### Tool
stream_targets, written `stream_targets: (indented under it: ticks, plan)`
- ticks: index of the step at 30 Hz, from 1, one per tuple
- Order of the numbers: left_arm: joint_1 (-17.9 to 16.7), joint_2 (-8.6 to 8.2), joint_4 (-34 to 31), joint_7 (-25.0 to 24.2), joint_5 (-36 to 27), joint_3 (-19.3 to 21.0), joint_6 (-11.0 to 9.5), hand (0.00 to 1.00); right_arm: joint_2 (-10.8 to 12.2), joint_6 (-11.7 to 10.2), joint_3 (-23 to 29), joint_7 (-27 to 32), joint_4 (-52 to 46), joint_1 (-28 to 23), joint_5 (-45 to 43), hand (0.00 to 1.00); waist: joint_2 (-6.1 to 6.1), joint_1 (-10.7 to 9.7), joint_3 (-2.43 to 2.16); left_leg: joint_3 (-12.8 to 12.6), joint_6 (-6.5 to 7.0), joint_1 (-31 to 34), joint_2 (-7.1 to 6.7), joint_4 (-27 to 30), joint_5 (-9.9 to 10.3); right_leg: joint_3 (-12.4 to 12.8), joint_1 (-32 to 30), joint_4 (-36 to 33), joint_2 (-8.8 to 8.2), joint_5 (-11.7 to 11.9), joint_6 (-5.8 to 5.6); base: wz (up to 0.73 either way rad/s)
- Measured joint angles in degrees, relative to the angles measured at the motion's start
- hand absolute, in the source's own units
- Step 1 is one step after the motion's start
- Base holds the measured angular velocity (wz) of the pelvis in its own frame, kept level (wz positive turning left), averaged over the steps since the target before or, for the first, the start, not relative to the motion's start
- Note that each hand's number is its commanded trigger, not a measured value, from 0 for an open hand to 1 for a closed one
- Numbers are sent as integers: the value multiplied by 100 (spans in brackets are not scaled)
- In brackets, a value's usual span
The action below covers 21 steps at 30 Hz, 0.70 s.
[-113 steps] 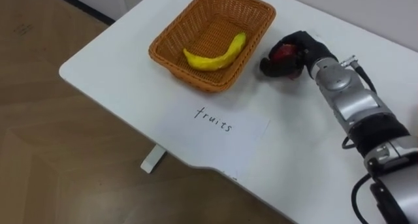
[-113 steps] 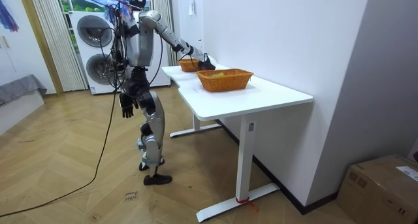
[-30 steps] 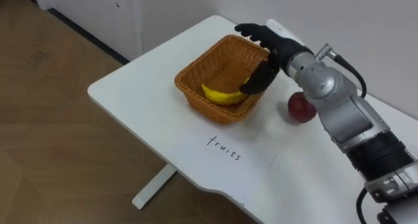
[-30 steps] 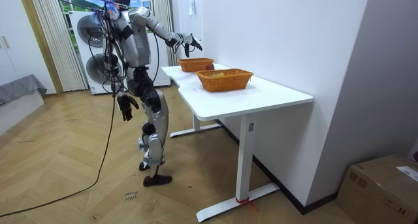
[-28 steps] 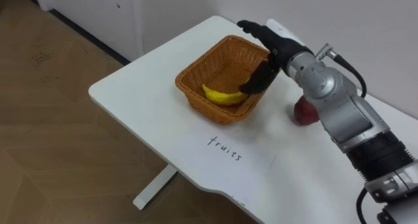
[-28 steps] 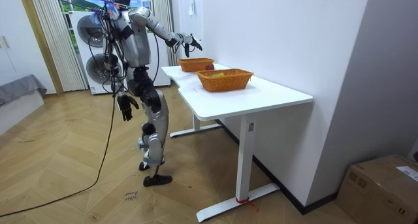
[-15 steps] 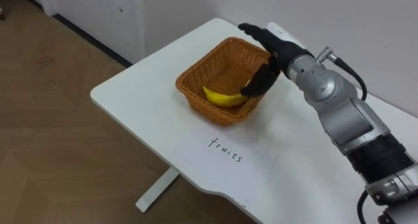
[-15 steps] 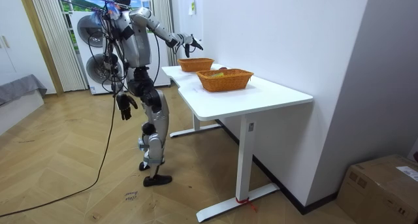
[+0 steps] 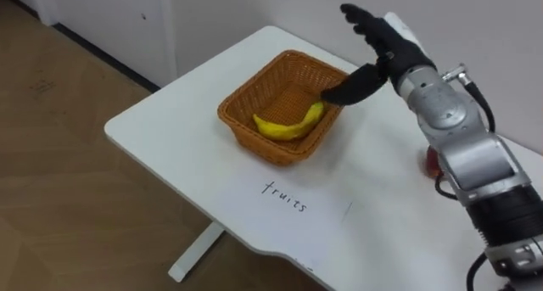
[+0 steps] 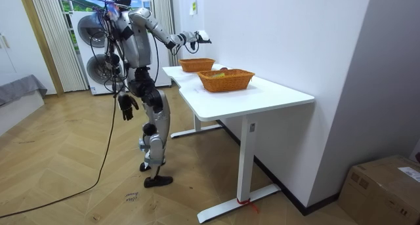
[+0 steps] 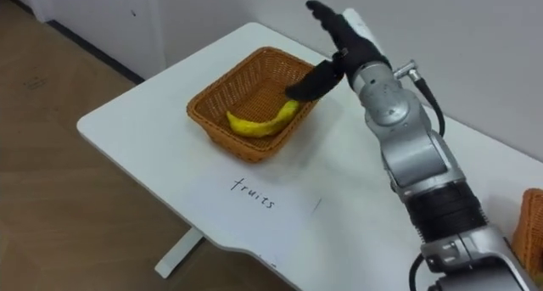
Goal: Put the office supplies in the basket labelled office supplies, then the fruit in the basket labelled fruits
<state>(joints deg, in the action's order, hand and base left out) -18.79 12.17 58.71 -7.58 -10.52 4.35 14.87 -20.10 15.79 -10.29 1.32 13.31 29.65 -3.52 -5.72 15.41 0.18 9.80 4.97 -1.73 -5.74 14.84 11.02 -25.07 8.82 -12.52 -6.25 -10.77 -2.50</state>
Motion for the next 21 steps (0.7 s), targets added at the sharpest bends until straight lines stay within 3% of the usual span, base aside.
stream_targets:
  ticks: [4,10,16,21]
  plan:
    - [-4,2,-4,116,5,6,-28,0,-23,-8,108,441,2,-189,332,0,109,-224,9,-41,3,-18,-1,1,2,149,-7,0,5,2,-4,-7]
    - [-110,-27,-39,56,8,8,-120,0,-47,-23,486,688,1,-379,709,0,258,-415,-45,-186,11,-47,16,-23,6,306,-53,-12,9,-6,-16,-14]
    - [-163,-25,-36,56,10,42,-123,0,-158,-34,768,865,31,-439,1232,0,198,-601,-60,-225,9,-87,33,-39,3,311,-30,-21,13,-5,-16,-2]
    - [-237,-27,-37,69,7,61,-151,0,-248,-134,769,854,112,-941,1330,0,102,-639,-77,-225,10,-194,33,-88,5,310,63,-7,13,-4,-17,0]
